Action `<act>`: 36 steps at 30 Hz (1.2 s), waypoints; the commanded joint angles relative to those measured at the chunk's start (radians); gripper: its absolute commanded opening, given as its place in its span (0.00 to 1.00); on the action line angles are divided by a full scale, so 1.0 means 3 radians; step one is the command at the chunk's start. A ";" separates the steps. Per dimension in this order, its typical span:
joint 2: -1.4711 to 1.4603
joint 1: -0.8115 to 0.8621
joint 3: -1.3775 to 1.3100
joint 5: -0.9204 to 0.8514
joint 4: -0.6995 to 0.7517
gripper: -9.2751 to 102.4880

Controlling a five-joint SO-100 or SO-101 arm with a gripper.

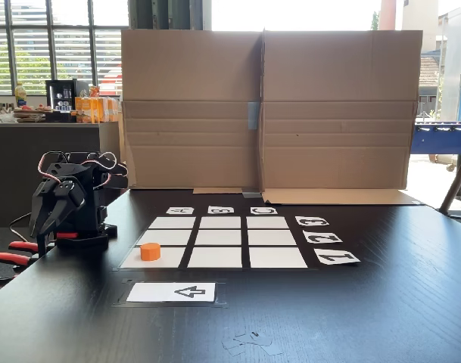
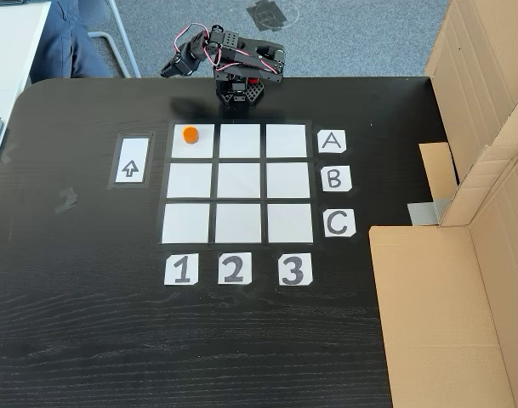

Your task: Pick up the round, orange token and place it in the grid on square A1.

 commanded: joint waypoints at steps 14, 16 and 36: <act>0.0010 0.0041 0.0015 -0.0036 0.0102 0.10; 0.0000 0.0036 0.0015 -0.0036 0.0107 0.10; 0.0010 0.0051 0.0015 -0.0020 0.0107 0.08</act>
